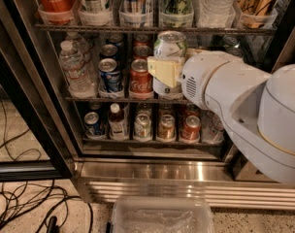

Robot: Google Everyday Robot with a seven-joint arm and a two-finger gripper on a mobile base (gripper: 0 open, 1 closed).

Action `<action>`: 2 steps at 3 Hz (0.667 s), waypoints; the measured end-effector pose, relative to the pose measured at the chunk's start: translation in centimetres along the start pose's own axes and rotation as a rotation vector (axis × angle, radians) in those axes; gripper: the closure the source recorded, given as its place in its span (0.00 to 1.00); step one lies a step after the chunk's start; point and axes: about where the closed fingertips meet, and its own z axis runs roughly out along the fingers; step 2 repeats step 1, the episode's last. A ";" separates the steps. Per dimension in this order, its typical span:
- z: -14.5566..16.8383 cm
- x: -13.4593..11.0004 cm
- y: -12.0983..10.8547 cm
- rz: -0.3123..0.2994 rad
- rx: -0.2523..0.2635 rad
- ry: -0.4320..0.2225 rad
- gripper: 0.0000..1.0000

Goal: Pick 7up can from top shelf of fridge

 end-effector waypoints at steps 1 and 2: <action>0.0 0.1 0.0 0.000 0.000 0.001 1.00; 0.0 0.1 0.0 0.000 0.000 0.001 1.00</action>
Offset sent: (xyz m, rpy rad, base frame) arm 0.0000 0.0000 0.0000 0.0000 0.0000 0.0000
